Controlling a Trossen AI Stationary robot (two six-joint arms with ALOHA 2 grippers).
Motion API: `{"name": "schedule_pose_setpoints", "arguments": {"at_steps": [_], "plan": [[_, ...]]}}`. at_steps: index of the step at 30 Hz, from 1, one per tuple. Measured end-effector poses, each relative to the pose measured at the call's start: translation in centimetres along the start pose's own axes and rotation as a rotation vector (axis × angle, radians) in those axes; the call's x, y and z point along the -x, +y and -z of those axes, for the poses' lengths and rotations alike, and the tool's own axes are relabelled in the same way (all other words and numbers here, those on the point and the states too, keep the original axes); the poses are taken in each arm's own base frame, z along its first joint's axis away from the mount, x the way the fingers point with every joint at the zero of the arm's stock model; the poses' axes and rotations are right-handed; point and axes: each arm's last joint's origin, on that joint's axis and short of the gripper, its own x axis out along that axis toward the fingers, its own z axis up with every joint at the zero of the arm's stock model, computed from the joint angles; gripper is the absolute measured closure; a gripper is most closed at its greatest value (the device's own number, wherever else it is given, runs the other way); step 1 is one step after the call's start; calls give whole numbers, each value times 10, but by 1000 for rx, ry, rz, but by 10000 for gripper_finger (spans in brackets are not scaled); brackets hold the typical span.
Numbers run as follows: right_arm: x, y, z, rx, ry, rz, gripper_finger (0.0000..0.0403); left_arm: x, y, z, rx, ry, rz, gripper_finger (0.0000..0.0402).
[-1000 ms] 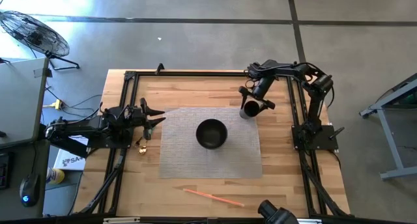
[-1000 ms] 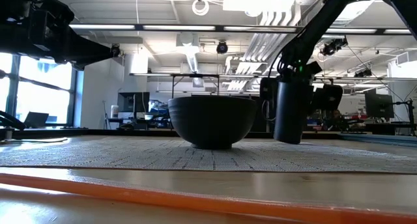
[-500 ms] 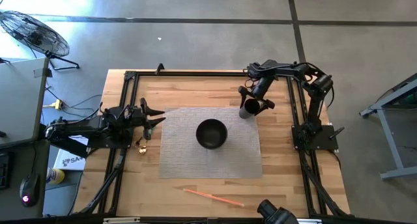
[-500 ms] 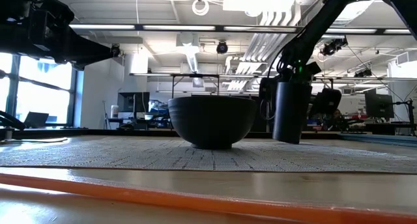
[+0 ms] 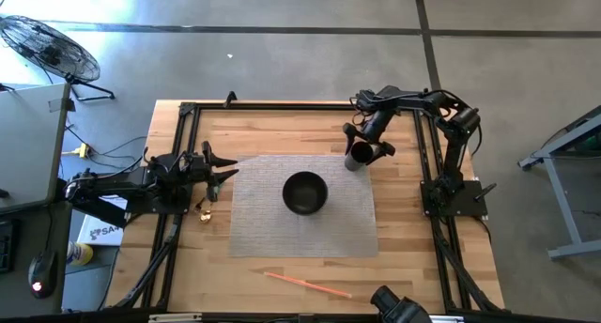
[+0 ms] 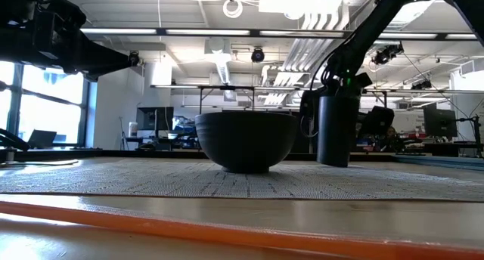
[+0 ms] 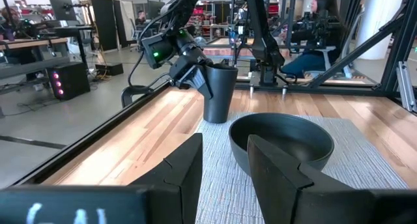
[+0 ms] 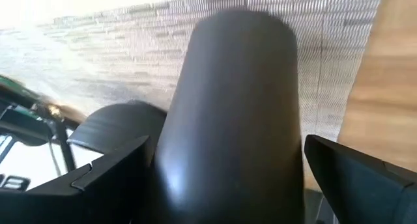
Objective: Pick & Place Utensil
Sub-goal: Put the black cup on the gray mat to the top right of the black bowl, then put the orange straw into the black cup
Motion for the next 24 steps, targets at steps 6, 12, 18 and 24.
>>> {"name": "schedule_pose_setpoints", "arguments": {"at_steps": [6,12,18,24], "plan": [[2,2,-5,22,-49,-13,8,0,0,0,0,-1,-1,282],[5,3,-9,33,-74,-36,8,0,0,0,0,0,0,282],[14,-1,-20,47,-191,-17,8,0,0,0,0,0,0,282],[24,-6,-30,80,-306,28,10,0,0,0,0,0,0,282]]}}
